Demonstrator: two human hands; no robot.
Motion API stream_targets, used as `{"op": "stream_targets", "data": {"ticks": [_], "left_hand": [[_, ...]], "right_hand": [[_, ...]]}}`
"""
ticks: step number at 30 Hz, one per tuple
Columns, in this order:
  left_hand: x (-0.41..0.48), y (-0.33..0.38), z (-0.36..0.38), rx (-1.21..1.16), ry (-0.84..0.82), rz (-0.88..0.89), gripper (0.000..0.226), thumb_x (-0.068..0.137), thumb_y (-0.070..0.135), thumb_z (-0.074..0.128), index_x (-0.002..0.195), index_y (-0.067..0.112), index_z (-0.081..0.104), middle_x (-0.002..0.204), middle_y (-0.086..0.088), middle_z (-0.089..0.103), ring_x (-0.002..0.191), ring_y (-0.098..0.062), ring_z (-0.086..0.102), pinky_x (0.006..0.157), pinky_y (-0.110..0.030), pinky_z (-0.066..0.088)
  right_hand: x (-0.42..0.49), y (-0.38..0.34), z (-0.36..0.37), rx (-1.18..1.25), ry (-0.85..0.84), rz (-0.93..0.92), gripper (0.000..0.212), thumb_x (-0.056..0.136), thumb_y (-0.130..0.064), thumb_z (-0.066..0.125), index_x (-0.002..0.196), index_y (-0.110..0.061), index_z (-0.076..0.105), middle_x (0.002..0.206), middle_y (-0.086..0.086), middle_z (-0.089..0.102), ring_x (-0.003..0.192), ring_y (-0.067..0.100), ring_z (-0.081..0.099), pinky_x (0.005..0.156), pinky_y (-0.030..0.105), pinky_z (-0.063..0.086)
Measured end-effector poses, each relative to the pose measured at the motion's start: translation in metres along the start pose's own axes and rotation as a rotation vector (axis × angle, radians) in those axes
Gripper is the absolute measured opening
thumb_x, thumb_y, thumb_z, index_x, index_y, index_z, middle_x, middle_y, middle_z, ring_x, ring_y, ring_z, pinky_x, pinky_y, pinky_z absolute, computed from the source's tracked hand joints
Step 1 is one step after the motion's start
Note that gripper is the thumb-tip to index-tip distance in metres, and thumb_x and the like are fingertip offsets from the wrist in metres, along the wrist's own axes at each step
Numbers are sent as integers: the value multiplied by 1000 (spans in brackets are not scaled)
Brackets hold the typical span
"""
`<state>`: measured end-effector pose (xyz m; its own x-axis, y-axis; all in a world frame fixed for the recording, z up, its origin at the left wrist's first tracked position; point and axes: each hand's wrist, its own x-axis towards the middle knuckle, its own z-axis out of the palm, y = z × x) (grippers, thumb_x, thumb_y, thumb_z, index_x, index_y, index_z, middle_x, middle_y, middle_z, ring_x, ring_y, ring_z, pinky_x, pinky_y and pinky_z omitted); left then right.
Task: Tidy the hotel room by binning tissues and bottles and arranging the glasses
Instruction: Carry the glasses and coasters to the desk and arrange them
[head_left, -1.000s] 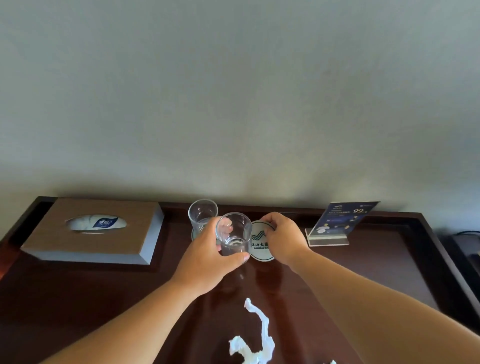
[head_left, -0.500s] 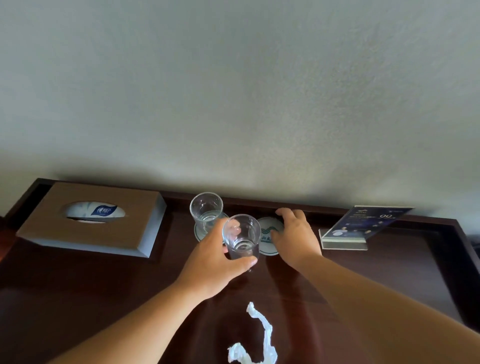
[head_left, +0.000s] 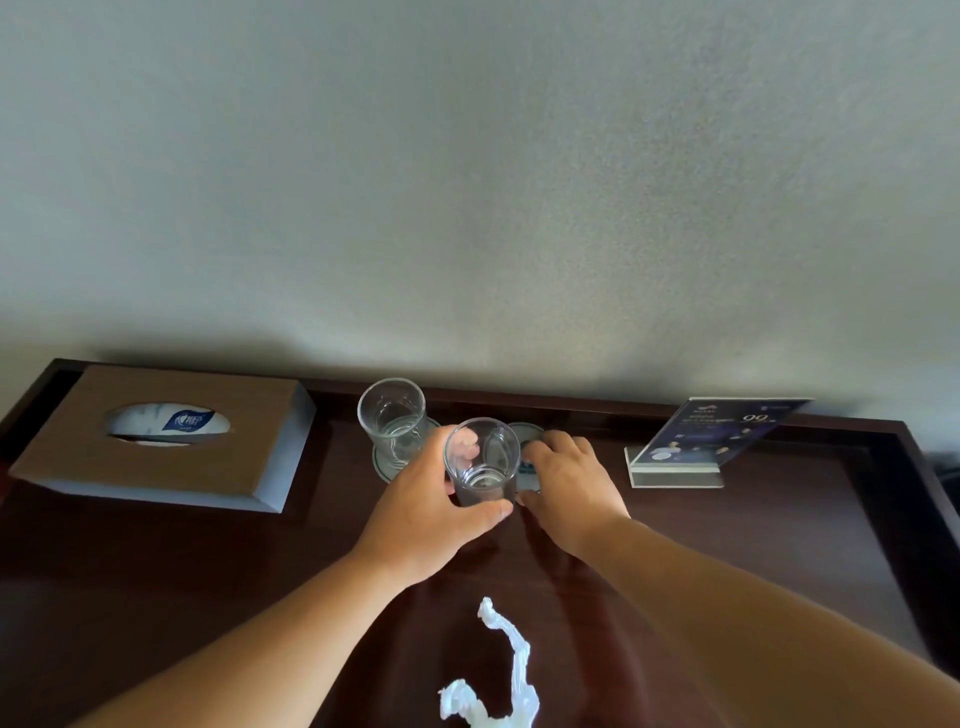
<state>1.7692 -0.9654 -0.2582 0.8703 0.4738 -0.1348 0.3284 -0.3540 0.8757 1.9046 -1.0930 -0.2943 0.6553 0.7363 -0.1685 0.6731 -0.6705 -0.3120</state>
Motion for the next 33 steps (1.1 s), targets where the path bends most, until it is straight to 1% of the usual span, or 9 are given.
{"op": "stream_targets", "data": {"ticks": [3, 6, 8, 11, 16, 20, 23, 26, 33], "left_hand": [[6, 2, 5, 18, 16, 19, 59, 56, 54, 75, 105, 58, 42, 111, 33, 56, 106, 12, 54, 87, -15, 46], [14, 5, 10, 42, 32, 40, 59, 56, 56, 75, 103, 64, 39, 110, 38, 53, 106, 12, 54, 90, -23, 48], [20, 7, 14, 62, 40, 39, 59, 56, 57, 74, 104, 61, 40, 109, 38, 53, 105, 11, 54, 92, -27, 49], [29, 7, 19, 83, 53, 46, 60, 57, 55, 74, 108, 50, 42, 111, 31, 55, 108, 8, 53, 94, -32, 49], [43, 8, 28, 114, 50, 61, 61, 63, 50, 76, 113, 44, 41, 117, 25, 54, 112, 3, 51, 95, -31, 46], [54, 9, 35, 126, 50, 62, 63, 66, 46, 78, 118, 37, 44, 119, 21, 54, 112, -2, 52, 93, -29, 46], [58, 8, 40, 119, 58, 60, 65, 67, 43, 80, 120, 31, 45, 120, 19, 54, 112, -2, 52, 94, -33, 46], [60, 6, 44, 126, 56, 52, 65, 67, 43, 81, 120, 30, 46, 118, 18, 54, 110, -4, 53, 93, -37, 47], [60, 1, 49, 126, 83, 52, 67, 67, 43, 81, 122, 28, 45, 117, 17, 54, 111, -6, 53, 94, -38, 47]], "right_hand": [[-2, 4, -1, -9, -15, -31, 43, 89, -31, 60, 129, -21, 49, 134, 1, 43, 121, 24, 37, 96, 37, 44], [-3, 8, -4, -18, -19, -52, 37, 90, -29, 58, 126, -21, 52, 131, 1, 45, 122, 23, 39, 95, 37, 45], [-6, 11, -5, 12, -6, -35, 35, 90, -26, 58, 124, -20, 52, 128, 1, 46, 121, 24, 40, 93, 38, 46], [-13, 16, -6, 41, 18, -5, 38, 88, -26, 59, 125, -21, 51, 125, 0, 47, 118, 23, 43, 94, 36, 45], [-23, 23, -7, 58, 32, 11, 45, 86, -32, 62, 129, -23, 49, 128, -2, 47, 120, 20, 42, 98, 31, 41], [-29, 26, -9, 86, 37, 11, 44, 86, -33, 62, 128, -24, 50, 129, -3, 47, 120, 18, 42, 97, 29, 41], [-32, 27, -11, 97, 46, 4, 41, 87, -33, 62, 126, -24, 51, 128, -4, 48, 119, 18, 43, 95, 28, 41], [-34, 28, -13, 106, 48, -4, 42, 87, -32, 61, 127, -25, 51, 128, -5, 48, 119, 17, 43, 97, 28, 40], [-37, 34, -16, 120, 53, -28, 38, 88, -30, 59, 126, -26, 53, 125, -6, 49, 117, 16, 44, 96, 25, 38]]}}
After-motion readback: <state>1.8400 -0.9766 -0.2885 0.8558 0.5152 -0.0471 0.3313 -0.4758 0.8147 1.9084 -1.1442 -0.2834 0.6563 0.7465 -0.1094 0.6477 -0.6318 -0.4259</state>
